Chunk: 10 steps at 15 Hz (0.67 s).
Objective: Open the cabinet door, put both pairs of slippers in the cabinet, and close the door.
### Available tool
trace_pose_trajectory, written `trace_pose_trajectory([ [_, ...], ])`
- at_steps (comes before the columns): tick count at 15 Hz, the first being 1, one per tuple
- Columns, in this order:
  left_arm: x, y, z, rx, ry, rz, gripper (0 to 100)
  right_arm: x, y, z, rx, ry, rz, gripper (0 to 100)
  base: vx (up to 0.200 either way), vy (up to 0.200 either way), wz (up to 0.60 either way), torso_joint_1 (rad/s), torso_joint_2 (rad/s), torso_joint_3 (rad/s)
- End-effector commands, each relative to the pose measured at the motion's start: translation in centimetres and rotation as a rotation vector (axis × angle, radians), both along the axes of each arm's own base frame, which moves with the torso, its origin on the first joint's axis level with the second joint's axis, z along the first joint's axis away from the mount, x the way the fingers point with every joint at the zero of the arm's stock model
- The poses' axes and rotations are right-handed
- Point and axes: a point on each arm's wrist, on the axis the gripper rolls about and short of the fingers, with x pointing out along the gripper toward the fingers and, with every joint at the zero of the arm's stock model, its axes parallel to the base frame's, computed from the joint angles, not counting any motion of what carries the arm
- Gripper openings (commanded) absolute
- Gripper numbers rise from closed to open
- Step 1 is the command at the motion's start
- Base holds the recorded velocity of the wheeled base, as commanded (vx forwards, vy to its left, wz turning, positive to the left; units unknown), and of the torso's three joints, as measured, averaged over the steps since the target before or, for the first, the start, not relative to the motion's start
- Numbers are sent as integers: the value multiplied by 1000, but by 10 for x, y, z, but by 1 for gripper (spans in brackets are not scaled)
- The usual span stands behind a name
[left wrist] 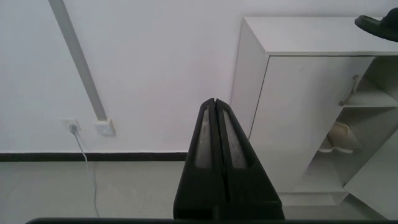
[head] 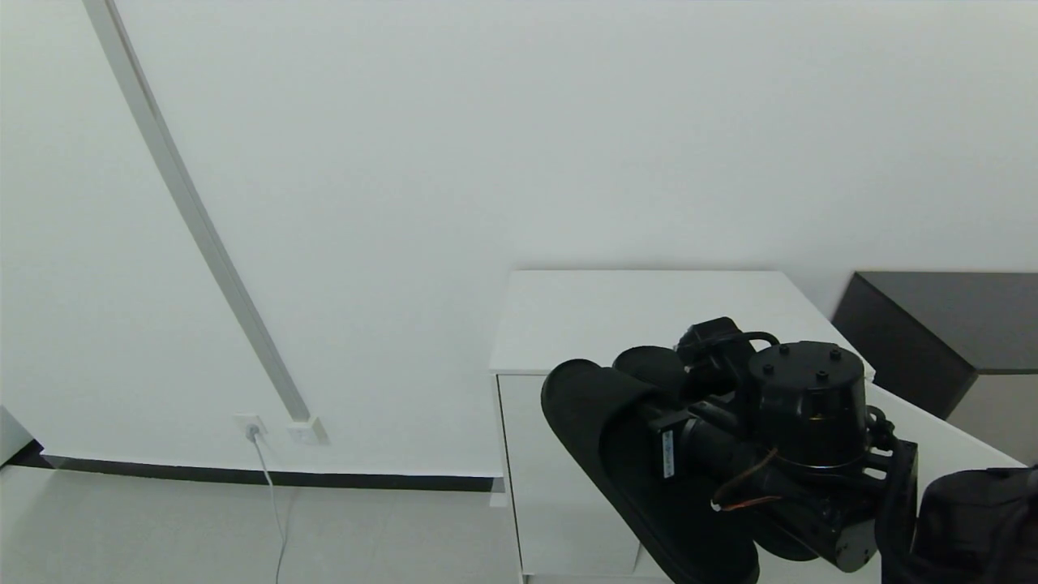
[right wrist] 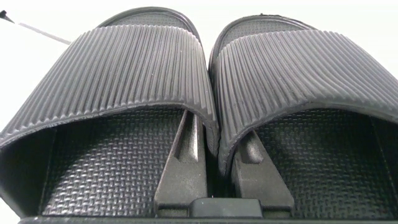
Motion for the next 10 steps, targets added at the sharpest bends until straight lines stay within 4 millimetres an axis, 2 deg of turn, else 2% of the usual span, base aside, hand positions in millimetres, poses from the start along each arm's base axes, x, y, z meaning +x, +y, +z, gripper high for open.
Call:
trace_pose_trajectory([
  [1, 0, 0, 0, 0, 0, 0, 0, 0, 1, -2, -4, 3, -1, 0, 0, -200, 0, 7, 2, 2],
  [10, 0, 0, 0, 0, 0, -1, 0, 0, -1, -4, -7, 6, -2, 0, 0, -200, 0, 5, 2, 4],
])
